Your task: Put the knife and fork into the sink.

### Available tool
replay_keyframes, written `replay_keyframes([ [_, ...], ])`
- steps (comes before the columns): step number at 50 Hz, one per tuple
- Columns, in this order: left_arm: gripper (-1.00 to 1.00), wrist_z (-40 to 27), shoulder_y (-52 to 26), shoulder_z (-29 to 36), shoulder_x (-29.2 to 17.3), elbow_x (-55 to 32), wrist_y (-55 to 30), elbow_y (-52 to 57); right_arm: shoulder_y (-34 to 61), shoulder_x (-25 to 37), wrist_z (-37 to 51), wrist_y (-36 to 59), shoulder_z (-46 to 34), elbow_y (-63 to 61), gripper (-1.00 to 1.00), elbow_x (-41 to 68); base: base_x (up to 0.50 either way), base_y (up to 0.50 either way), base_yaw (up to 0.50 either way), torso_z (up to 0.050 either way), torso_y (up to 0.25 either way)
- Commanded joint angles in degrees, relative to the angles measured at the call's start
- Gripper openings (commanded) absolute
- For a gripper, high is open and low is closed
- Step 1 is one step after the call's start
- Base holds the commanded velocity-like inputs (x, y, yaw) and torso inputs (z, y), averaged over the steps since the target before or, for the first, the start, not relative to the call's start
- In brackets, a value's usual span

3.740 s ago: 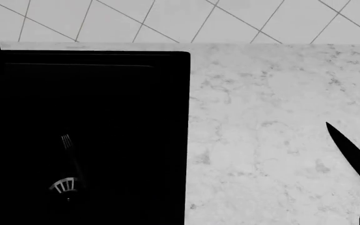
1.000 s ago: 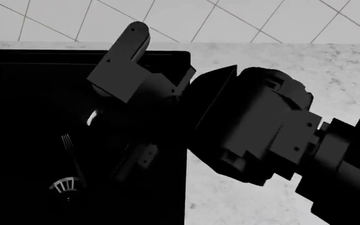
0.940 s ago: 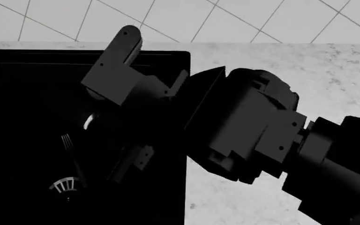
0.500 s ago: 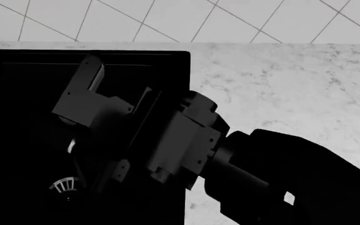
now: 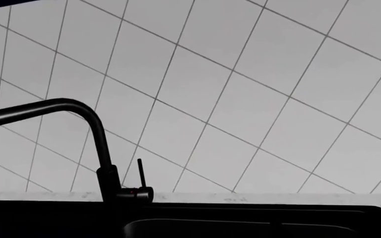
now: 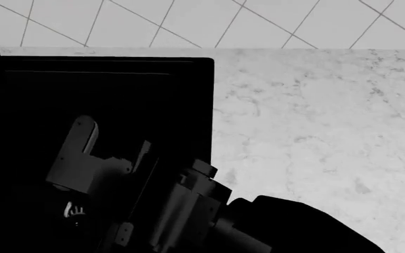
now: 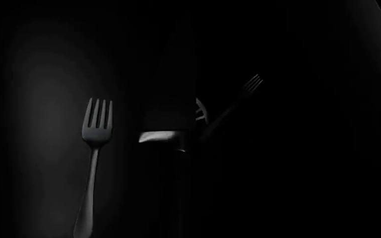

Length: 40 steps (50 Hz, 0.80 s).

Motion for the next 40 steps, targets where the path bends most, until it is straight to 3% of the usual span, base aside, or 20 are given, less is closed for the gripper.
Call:
replay_keyframes([
  [1,1.0,-0.22,0.25,-0.12,-0.09,-0.22,-0.06,0.13,-4.63,-0.96,-0.68,0.07,-0.1,-0.25,-1.0,-2.11,0.0,0.0,0.0,0.0,0.0],
  [2,1.0,-0.24,0.24,-0.18,-0.06,-0.26,-0.02,0.05,-4.49,-0.96,-0.32,0.84,-0.06,-0.07,-1.0,-1.35,0.0,0.0,0.0,0.0,0.0],
  [3,1.0,-0.27,0.24,-0.14,-0.07,-0.28,0.2,-0.14,-4.2,-0.96,0.48,0.63,0.07,-0.04,1.0,-0.39,0.0,0.0,0.0,0.0,0.0],
  [23,1.0,-0.46,-0.18,0.04,-0.6,-0.58,-1.0,0.67,8.34,-0.5,0.45,-6.91,1.79,9.16,1.0,12.03,0.0,0.0,0.0,0.0,0.0],
  [40,1.0,-0.68,0.37,-0.37,-0.56,-1.02,-0.86,1.0,11.02,23.67,18.38,-4.0,13.18,-17.98,1.0,22.61,0.0,0.0,0.0,0.0,0.0],
])
